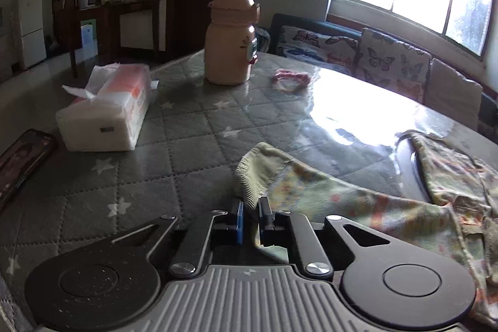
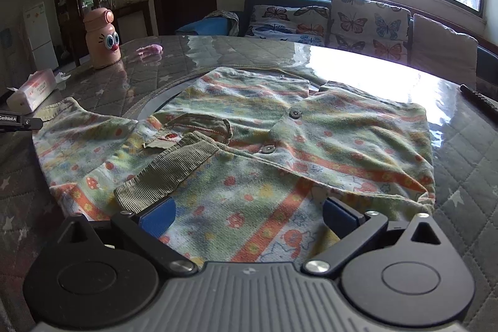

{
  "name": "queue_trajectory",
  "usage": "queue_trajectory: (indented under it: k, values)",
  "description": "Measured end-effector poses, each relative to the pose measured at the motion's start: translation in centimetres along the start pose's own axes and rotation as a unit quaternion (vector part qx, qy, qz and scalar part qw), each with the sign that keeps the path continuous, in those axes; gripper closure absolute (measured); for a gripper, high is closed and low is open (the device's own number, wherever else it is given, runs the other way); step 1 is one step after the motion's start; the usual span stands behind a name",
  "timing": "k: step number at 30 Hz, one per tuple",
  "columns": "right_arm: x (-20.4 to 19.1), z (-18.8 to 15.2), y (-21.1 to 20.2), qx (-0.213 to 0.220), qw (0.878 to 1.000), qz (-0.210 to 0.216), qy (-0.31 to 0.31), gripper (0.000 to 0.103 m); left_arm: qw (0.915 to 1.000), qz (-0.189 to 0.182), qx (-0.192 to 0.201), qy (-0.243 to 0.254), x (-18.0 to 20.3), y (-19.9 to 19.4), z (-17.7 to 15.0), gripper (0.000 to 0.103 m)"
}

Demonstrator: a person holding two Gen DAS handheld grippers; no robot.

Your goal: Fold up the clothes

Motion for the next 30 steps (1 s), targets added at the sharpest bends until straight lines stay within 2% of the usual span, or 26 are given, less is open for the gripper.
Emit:
queue_trajectory:
  k: [4, 7, 12, 17, 19, 22, 28, 29, 30]
  values:
    - [0.6, 0.6, -1.4, 0.015, 1.000, -0.002, 0.013, 0.003, 0.9974, -0.066, 0.026, 0.010, 3.9, -2.3, 1.4, 0.094]
    - [1.3, 0.8, -2.4, 0.024, 0.999, -0.007, 0.024, 0.003, 0.9893, -0.140, 0.037, 0.022, 8.1, -4.1, 2.2, 0.094]
    - [3.3, 0.6, -4.4, 0.040, 0.998, -0.026, 0.047, 0.003, 0.9650, -0.255, 0.038, 0.047, 16.0, -6.3, 2.5, 0.094]
    - [6.2, 0.0, -6.4, 0.052, 0.994, -0.057, 0.071, 0.002, 0.9379, -0.338, 0.030, 0.074, 22.9, -7.8, 1.7, 0.095]
    - [7.3, -0.3, -7.0, 0.055, 0.993, -0.066, 0.081, 0.000, 0.9278, -0.361, 0.026, 0.088, 25.3, -8.0, 1.1, 0.094]
    - [8.6, -0.7, -7.8, 0.059, 0.991, -0.081, 0.094, 0.000, 0.9182, -0.381, 0.002, 0.108, 27.9, -7.6, -0.5, 0.094]
    - [10.6, -1.6, -8.3, 0.060, 0.985, -0.095, 0.131, 0.000, 0.9068, -0.391, -0.033, 0.153, 29.9, -7.2, -3.8, 0.091]
    - [10.8, -1.7, -8.3, 0.060, 0.984, -0.093, 0.137, 0.000, 0.9047, -0.393, -0.036, 0.160, 29.9, -7.3, -4.2, 0.087]
    - [10.9, -1.7, -8.2, 0.060, 0.984, -0.091, 0.141, 0.000, 0.9035, -0.394, -0.036, 0.166, 29.8, -7.5, -4.5, 0.073]
Point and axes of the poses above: each gripper's, at about its wrist camera, not at the fingertips, and y roughly the way its jaws point, x to its right, z to its top, the point moved 7 cm from there along y, roughly the way its jaws point, and after that the axes turned 8 degrees about x, right-handed, at the moved point
